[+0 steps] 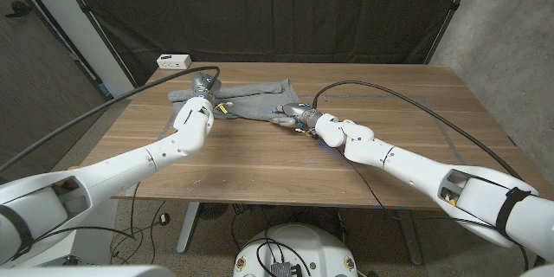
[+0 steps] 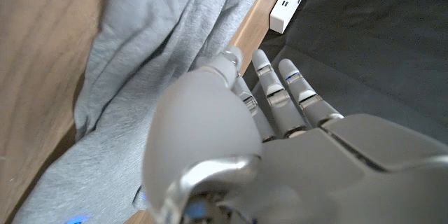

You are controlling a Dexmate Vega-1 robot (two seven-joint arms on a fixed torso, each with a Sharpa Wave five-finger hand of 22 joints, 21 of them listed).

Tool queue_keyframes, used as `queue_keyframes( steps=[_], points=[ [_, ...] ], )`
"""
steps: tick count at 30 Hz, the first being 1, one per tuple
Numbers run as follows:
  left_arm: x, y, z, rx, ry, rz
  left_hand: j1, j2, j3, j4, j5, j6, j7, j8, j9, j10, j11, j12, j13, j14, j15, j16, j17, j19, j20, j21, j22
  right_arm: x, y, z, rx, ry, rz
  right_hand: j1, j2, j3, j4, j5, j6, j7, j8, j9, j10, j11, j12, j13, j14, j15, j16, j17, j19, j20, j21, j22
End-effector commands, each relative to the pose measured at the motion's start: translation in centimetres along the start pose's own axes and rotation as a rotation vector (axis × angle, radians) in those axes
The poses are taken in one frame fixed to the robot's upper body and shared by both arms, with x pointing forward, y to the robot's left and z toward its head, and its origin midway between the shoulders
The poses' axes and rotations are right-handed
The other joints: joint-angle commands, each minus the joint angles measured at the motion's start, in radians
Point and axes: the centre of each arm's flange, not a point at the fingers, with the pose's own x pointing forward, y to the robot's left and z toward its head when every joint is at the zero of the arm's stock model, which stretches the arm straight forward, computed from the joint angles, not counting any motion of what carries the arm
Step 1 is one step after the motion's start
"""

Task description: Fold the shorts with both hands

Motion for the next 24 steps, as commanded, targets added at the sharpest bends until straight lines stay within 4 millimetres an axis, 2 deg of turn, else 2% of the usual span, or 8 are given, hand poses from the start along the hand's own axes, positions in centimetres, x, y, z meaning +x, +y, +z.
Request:
queue_keyframes(
  steps=[1, 2, 3, 8, 13, 17, 21, 24],
  points=[
    [-0.5, 0.3, -0.7, -0.057, -0.039, -0.229, -0.119, -0.038, -0.062, 0.036, 0.002, -0.066, 0.009, -0.046, -0.01, -0.056, -0.002, -0.042, -0.015, -0.051, -0.154, -0.034, -0.013, -0.022, 0.012, -0.002, -0.008, -0.1, -0.3, 0.6, -0.023, -0.013, -0.02, -0.002, 0.006, 0.009, 0.0, 0.009, 0.009, 0.001, 0.0, 0.001, 0.012, -0.003, 0.003, 0.003, 0.009, -0.044, 0.008, 0.002, 0.013, 0.008, 0.012, 0.003],
    [-0.5, 0.3, -1.0, -0.079, -0.038, -0.25, -0.13, -0.04, -0.066, 0.04, 0.002, -0.072, 0.014, -0.051, -0.011, -0.061, -0.002, -0.046, -0.016, -0.056, -0.152, -0.037, -0.014, -0.025, 0.014, -0.003, -0.009, -0.1, -0.4, 0.7, -0.025, -0.015, -0.023, -0.002, 0.006, 0.009, 0.0, 0.009, 0.008, 0.0, 0.0, 0.001, 0.012, -0.003, 0.003, 0.003, 0.01, -0.044, 0.008, 0.002, 0.013, 0.007, 0.012, 0.003],
    [-0.6, 0.3, -1.2, -0.1, -0.036, -0.279, -0.187, -0.053, -0.089, 0.061, 0.005, -0.093, 0.016, -0.072, -0.014, -0.073, 0.009, -0.057, -0.022, -0.076, -0.148, -0.045, -0.015, -0.03, 0.015, -0.007, -0.011, -0.1, -0.4, 0.8, -0.029, -0.016, -0.017, -0.002, 0.006, 0.01, -0.001, 0.009, 0.007, 0.0, -0.001, 0.001, 0.012, -0.003, 0.003, 0.003, 0.01, -0.044, 0.008, 0.001, 0.013, 0.007, 0.012, 0.003],
    [-0.8, 0.3, -2.3, -0.178, -0.031, -0.41, -0.343, -0.102, -0.162, 0.115, 0.02, -0.158, 0.052, -0.136, -0.019, -0.14, 0.042, -0.089, -0.036, -0.136, -0.128, -0.051, -0.015, -0.074, 0.053, -0.032, -0.014, -0.2, -0.4, 1.0, -0.029, -0.015, -0.021, -0.001, 0.007, 0.012, -0.003, 0.009, 0.005, -0.001, -0.002, 0.001, 0.012, -0.003, 0.003, 0.003, 0.01, -0.047, 0.008, 0.0, 0.015, 0.007, 0.013, 0.003],
    [-1.3, 0.2, -2.8, -0.195, -0.033, -0.464, -0.433, -0.172, -0.227, 0.14, 0.038, -0.215, 0.072, -0.164, -0.019, -0.186, 0.065, -0.102, -0.041, -0.189, -0.102, -0.053, -0.014, -0.116, 0.083, -0.059, -0.016, -0.1, -0.1, 1.5, -0.042, -0.021, -0.017, 0.0, 0.006, 0.014, -0.005, 0.009, 0.001, -0.002, -0.004, 0.001, 0.011, -0.002, 0.002, 0.003, 0.011, -0.047, 0.007, -0.001, 0.015, 0.007, 0.013, 0.003],
    [-1.9, 0.3, -2.8, -0.16, -0.026, -0.484, -0.474, -0.217, -0.269, 0.151, 0.056, -0.209, 0.086, -0.157, -0.018, -0.144, 0.071, -0.078, -0.037, -0.22, -0.088, -0.052, -0.013, -0.149, 0.098, -0.08, -0.016, -0.3, -0.1, 1.7, -0.037, -0.024, -0.025, 0.0, 0.006, 0.015, -0.005, 0.009, 0.0, -0.001, -0.004, 0.001, 0.011, -0.002, 0.002, 0.003, 0.01, -0.046, 0.007, -0.002, 0.016, 0.007, 0.013, 0.003],
    [-2.5, 0.3, -2.4, -0.064, 0.018, -0.466, -0.459, -0.236, -0.281, 0.139, 0.07, -0.226, 0.069, -0.161, -0.017, -0.132, 0.059, -0.071, -0.032, -0.246, -0.085, -0.055, -0.015, -0.166, 0.107, -0.092, -0.017, -0.3, 0.0, 1.8, -0.038, -0.023, -0.025, 0.0, 0.007, 0.016, -0.006, 0.009, -0.002, -0.002, -0.005, 0.001, 0.009, -0.004, 0.001, 0.003, 0.01, -0.047, 0.007, -0.002, 0.016, 0.007, 0.013, 0.003],
    [-2.8, 0.0, -2.0, 0.009, 0.053, -0.44, -0.421, -0.245, -0.298, 0.116, 0.099, -0.333, 0.065, -0.18, -0.017, -0.216, 0.068, -0.1, -0.033, -0.288, -0.065, -0.054, -0.017, -0.173, 0.113, -0.104, -0.015, -0.4, 0.0, 1.8, -0.034, -0.025, -0.023, 0.0, 0.006, 0.017, -0.006, 0.01, -0.002, -0.002, -0.005, 0.001, 0.008, -0.004, 0.001, 0.003, 0.011, -0.048, 0.007, -0.003, 0.015, 0.007, 0.013, 0.003]
  ],
)
